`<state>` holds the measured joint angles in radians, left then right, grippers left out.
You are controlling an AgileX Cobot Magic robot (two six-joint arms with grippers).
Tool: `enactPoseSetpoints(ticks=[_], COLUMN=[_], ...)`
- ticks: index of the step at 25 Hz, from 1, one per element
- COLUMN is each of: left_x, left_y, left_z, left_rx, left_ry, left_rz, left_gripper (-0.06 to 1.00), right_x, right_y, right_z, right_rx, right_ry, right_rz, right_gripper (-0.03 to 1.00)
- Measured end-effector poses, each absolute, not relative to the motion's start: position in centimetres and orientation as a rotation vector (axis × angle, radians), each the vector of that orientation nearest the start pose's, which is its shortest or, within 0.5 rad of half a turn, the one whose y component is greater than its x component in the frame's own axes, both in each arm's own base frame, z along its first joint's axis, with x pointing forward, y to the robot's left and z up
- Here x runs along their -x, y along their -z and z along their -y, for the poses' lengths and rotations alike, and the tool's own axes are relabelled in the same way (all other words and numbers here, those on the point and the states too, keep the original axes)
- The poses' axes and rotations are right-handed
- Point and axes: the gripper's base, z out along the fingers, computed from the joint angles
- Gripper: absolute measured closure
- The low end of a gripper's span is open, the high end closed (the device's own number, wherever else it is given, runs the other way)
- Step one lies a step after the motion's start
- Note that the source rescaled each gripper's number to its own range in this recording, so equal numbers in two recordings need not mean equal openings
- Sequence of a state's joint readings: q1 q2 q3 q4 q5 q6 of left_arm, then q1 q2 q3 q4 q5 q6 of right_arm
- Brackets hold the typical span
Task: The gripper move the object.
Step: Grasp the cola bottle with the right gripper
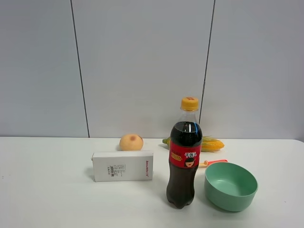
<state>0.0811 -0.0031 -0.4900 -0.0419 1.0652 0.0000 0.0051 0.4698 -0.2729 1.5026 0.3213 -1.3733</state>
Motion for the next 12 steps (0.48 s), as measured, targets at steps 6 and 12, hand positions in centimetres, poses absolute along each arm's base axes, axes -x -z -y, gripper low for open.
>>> enactPoseSetpoints(ticks=[6, 12], left_x=[0.42, 0.42], left_y=[-27.42, -27.42], left_z=[0.37, 0.37], left_rx=[0.081, 0.081], left_ry=[0.000, 0.000], left_rz=[-2.053, -2.053], left_gripper=[-0.06, -0.06], right_x=[-10.27, -11.20], right_y=[-26.83, -26.09], right_z=[-2.94, -3.05], right_rx=[0.149, 0.129], right_ry=[-0.362, -0.397], right_rz=[-1.703, -1.773], right_gripper=[0.01, 0.01])
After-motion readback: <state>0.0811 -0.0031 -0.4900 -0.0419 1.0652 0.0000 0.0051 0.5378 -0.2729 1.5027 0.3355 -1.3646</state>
